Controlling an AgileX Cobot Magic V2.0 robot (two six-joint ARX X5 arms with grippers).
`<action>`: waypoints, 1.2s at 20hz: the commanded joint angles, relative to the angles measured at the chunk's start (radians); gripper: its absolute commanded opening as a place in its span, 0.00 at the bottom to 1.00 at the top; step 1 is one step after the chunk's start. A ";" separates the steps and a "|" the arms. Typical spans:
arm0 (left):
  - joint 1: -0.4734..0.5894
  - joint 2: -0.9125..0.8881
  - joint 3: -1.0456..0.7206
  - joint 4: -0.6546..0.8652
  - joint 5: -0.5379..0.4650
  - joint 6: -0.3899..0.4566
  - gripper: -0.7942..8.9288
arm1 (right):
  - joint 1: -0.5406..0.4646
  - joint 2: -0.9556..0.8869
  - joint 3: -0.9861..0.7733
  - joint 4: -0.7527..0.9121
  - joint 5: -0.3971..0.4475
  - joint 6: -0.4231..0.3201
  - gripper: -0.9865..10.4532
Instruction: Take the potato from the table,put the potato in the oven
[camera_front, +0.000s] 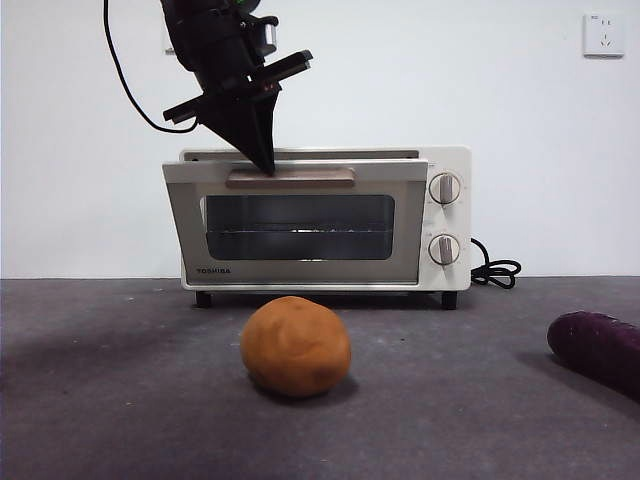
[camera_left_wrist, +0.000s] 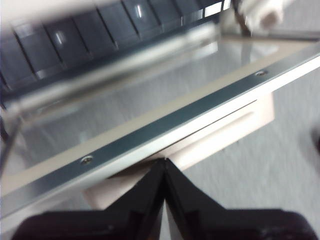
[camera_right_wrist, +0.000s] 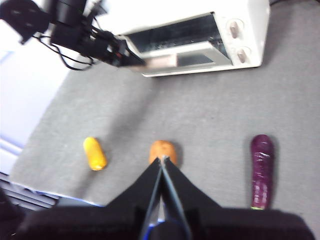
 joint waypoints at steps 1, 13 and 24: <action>0.007 0.050 -0.027 -0.002 -0.036 0.013 0.08 | 0.001 -0.023 0.003 -0.020 -0.030 0.011 0.09; -0.005 0.070 -0.027 -0.085 -0.088 0.021 0.08 | 0.001 -0.056 0.003 -0.020 -0.048 0.011 0.09; -0.040 0.077 -0.058 -0.080 -0.121 0.008 0.08 | 0.000 -0.056 0.003 -0.020 -0.048 0.006 0.09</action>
